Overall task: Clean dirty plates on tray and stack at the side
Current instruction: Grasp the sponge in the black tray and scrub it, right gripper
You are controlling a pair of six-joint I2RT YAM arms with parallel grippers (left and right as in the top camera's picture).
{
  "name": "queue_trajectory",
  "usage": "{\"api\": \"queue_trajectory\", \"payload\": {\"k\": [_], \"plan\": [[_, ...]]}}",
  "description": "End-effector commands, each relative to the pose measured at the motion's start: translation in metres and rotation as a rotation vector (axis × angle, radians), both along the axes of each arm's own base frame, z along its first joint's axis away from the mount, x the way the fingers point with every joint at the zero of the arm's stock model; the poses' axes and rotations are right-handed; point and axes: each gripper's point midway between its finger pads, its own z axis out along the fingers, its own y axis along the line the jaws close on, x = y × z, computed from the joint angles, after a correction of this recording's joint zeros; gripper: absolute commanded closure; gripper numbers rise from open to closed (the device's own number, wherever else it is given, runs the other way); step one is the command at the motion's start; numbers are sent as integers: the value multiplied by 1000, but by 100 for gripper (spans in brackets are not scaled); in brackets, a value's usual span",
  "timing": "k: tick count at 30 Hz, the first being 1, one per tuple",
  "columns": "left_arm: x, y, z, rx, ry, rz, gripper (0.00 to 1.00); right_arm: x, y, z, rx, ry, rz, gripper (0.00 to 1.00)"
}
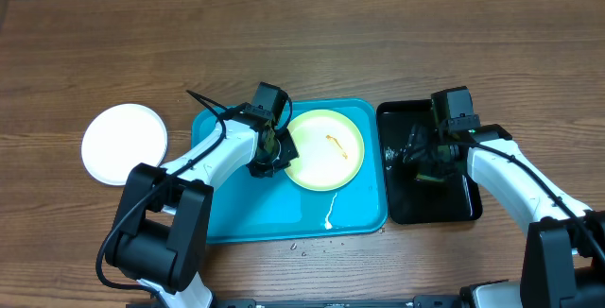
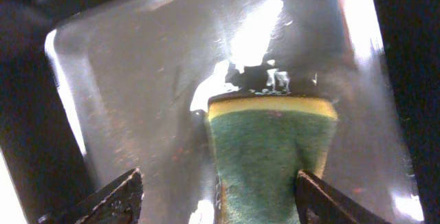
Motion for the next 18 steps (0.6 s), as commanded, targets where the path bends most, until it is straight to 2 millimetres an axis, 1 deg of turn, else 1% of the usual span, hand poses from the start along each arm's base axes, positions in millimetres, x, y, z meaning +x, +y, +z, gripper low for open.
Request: {"api": "queue_trajectory", "payload": {"k": [1,4,5,7,15,16,18], "plan": [[-35,37,-38,152,149,92,96,-5,18,-1,84,15,83,34],[-36,39,-38,155,157,111,96,-8,18,-2,82,23,95,35],[-37,40,-38,159,161,121,96,-8,18,-2,78,26,106,37],[-37,40,-38,160,164,132,95,-9,18,-3,77,30,109,38],[-36,44,-38,181,162,177,96,-11,17,-3,76,35,108,37],[-37,45,-38,184,164,178,96,-11,17,-3,77,38,109,37],[-37,46,-37,190,160,187,96,-15,23,-4,80,50,128,32]]}}
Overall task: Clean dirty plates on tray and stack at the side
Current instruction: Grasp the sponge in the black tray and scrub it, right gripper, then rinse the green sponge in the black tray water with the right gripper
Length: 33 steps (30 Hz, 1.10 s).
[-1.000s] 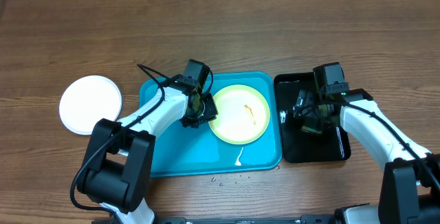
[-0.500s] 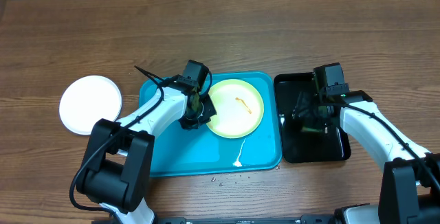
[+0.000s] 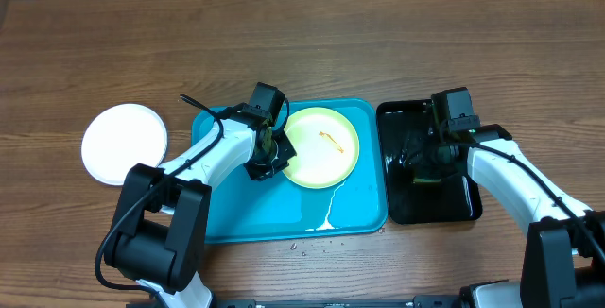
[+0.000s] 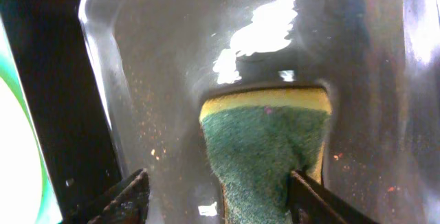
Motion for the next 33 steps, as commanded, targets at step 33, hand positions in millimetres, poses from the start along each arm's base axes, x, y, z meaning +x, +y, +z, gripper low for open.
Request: {"api": "queue_trajectory", "payload": {"k": [33], "plan": [[-26,47,-30,226,72,30,74,1,11,6,-174,-40,116,24]]}}
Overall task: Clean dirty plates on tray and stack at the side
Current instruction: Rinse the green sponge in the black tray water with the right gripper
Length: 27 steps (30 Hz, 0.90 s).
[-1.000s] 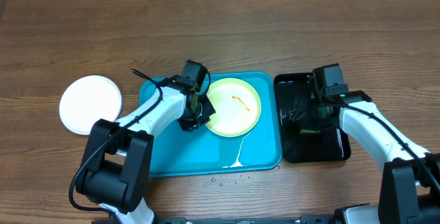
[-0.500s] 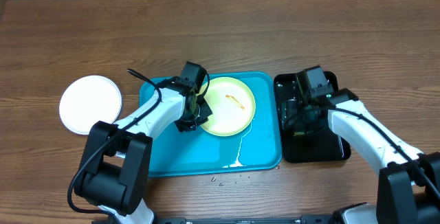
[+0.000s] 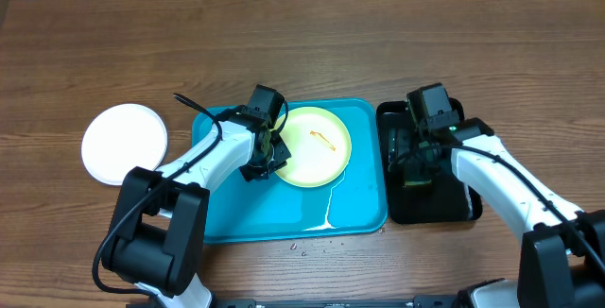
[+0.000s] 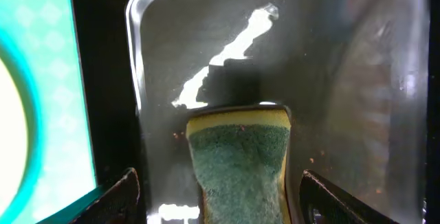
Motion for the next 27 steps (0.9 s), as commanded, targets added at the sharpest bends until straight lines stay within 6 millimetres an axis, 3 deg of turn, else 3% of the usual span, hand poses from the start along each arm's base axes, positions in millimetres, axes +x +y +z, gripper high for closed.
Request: {"api": "queue_trajectory", "payload": {"k": [1,16,17,21,22,24,26,27], "plan": [[-26,26,-29,117,95,3,74,-3,-5,-9,-18,-6,-7,23],[-26,26,-29,116,94,3,76,3,-16,-34,-51,-128,-35,25],[-26,26,-29,117,95,3,76,3,-16,-34,-54,-127,-36,27],[-26,26,-29,116,94,3,77,2,-16,-35,-54,-124,-35,56],[-26,26,-29,116,94,3,77,2,-16,-35,-54,-124,-35,65],[-26,26,-29,117,95,3,77,3,-16,-35,-54,-125,-35,93],[-26,26,-29,117,96,3,77,3,-16,-34,-53,-128,-35,96],[-26,26,-29,117,96,3,77,3,-16,-34,-53,-127,-35,81]]}}
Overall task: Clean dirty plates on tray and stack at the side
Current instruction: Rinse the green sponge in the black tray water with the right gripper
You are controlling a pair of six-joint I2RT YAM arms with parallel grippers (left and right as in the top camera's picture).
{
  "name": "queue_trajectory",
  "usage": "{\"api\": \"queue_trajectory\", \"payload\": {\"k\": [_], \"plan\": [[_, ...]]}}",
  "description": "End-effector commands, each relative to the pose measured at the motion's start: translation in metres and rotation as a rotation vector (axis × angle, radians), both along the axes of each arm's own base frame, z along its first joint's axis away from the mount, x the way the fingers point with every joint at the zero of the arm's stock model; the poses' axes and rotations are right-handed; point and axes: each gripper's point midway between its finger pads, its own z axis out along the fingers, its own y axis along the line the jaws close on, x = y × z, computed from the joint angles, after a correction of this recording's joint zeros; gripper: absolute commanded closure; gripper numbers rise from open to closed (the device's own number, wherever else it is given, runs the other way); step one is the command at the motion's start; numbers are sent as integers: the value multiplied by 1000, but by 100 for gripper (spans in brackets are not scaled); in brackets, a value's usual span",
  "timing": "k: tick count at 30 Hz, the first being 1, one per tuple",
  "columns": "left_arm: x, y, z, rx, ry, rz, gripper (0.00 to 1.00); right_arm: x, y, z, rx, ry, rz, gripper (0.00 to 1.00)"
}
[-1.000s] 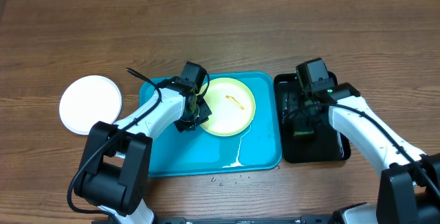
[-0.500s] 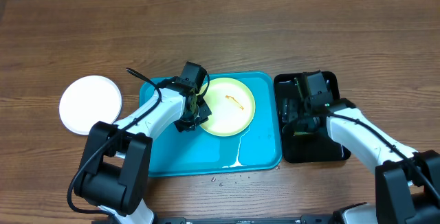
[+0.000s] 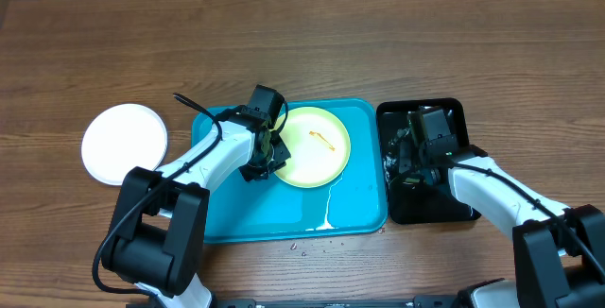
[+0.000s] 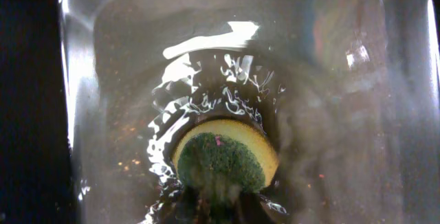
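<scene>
A pale yellow-green plate (image 3: 312, 147) with a small orange smear lies on the teal tray (image 3: 227, 223). My left gripper (image 3: 268, 153) is shut on the plate's left rim. My right gripper (image 3: 413, 157) is down inside the black tub (image 3: 444, 209), shut on a yellow-and-green sponge (image 4: 223, 159). The sponge is pressed into the rippling water in the tub and bulges round. The right fingers show only as dark shapes below the sponge in the right wrist view. A clean white plate (image 3: 124, 144) sits on the table left of the tray.
A streak of spilled liquid (image 3: 328, 215) runs down the tray's front right part. A few droplets (image 3: 312, 245) lie on the wooden table just in front of the tray. The tub stands right against the tray's right edge.
My right gripper has gone lower in the tub's left half. The sponge, flat above the water before, is now pushed into it and squeezed round. The left gripper and plate have not moved.
At first the plate lay toward the tray's right side with my left gripper on its rim, and my right gripper held the sponge over the tub's middle. The plate then stood further left, and the right gripper at the tub's left. Now the sponge is dunked.
</scene>
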Motion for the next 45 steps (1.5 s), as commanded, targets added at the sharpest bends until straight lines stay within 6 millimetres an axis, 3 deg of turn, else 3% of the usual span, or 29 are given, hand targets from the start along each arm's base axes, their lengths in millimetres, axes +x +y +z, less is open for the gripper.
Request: {"api": "queue_trajectory", "payload": {"k": [1,2,7,15,16,17,21,26,27,29,31,41,42,43,44,45], "plan": [[-25,26,-29,113,94,2,77,1,-2,0,-10,-8,-6,44],[-25,26,-29,113,94,2,76,0,-2,0,-11,-4,-5,33],[-26,26,-29,113,94,2,76,-13,-6,-6,-8,54,-44,34],[-26,26,-29,112,95,2,76,-20,-8,-9,5,81,-95,80],[-26,26,-29,113,95,0,76,-19,-8,-9,5,79,-95,96],[-26,26,-29,113,95,-3,77,-18,-7,-7,6,77,-95,96],[-26,24,-29,106,96,-24,80,-10,-5,16,9,67,-95,96],[-26,24,-29,106,96,-28,79,-2,-3,69,19,38,-94,96],[-26,24,-29,106,96,-28,79,-3,-3,75,19,38,-94,93],[-26,24,-29,103,96,-27,79,-8,-4,80,15,48,-94,76],[-26,23,-29,99,95,-28,79,-15,-6,75,4,78,-94,70],[-26,23,-29,99,96,-35,79,-32,-12,16,-39,203,-96,69],[-26,23,-29,99,97,-35,79,-32,-11,9,-38,202,-96,66],[-26,23,-29,100,98,-35,79,-31,-11,6,-39,204,-96,50],[-26,23,-29,100,98,-35,79,-31,-11,4,-41,207,-96,20],[-26,23,-29,100,98,-35,79,-31,-11,3,-42,208,-92,9]]}}
